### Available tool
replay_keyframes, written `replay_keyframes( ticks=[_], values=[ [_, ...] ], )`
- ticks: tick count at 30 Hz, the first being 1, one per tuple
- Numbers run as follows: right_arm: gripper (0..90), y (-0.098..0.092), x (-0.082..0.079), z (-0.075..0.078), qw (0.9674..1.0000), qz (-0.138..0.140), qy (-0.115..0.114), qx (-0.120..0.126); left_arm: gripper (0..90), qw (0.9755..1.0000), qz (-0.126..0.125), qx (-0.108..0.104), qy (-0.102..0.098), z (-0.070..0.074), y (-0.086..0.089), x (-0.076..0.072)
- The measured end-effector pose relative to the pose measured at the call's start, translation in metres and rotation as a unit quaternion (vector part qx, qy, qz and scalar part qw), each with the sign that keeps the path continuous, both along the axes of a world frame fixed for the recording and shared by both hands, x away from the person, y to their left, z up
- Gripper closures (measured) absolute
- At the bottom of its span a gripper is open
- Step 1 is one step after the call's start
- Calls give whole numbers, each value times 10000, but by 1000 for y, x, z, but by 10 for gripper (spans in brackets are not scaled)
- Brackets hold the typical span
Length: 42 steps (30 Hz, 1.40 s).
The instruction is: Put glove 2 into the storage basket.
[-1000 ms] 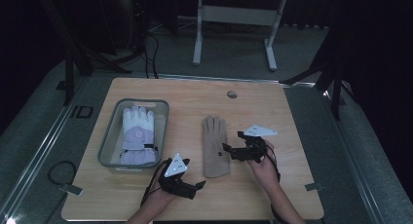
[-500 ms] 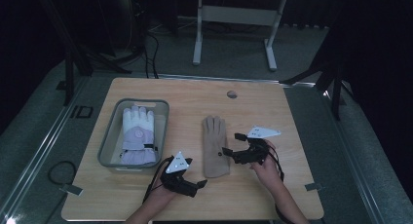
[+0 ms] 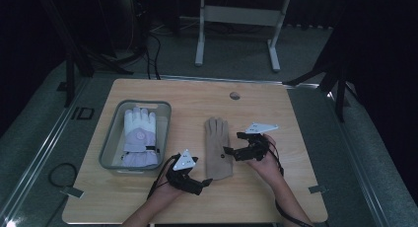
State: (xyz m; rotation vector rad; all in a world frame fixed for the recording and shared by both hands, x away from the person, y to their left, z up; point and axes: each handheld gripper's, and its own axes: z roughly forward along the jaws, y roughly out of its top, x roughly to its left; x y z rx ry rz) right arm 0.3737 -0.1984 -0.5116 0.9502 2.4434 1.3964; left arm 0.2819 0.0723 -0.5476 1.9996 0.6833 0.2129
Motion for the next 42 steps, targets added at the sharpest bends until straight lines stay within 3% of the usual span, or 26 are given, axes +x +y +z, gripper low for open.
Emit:
replay_keyframes(
  ticks=[7,14,17,19,23,31,37,39,41,42],
  values=[
    [134,4,14,-2,9998,-212,28,-4,125,9995,-263,114,-126,5,-10,2],
    [190,9,37,-1,9996,-274,-46,-50,195,9963,-722,384,-264,8,-28,2],
    [232,12,47,-4,9996,-271,115,-44,221,9955,-739,485,-349,7,-33,5],
    [232,14,52,-7,9991,-311,300,17,240,9962,-728,395,-275,8,-35,8],
    [241,17,60,-16,9972,-385,629,110,270,9958,-751,468,-220,7,-40,13],
    [322,25,67,-38,9939,-409,990,-258,358,9927,-980,704,-84,3,-47,16],
    [465,27,64,-40,9933,-287,1058,-369,365,9906,-996,942,17,-3,-48,18],
    [564,29,62,-39,9919,-243,1207,-313,365,9904,-984,973,30,-4,-49,19],
    [638,33,58,-39,9925,-130,1157,-382,367,9901,-985,996,48,-5,-49,19],
    [663,35,55,-37,9938,-134,992,-484,367,9899,-995,1012,58,-5,-49,19]
  ],
)
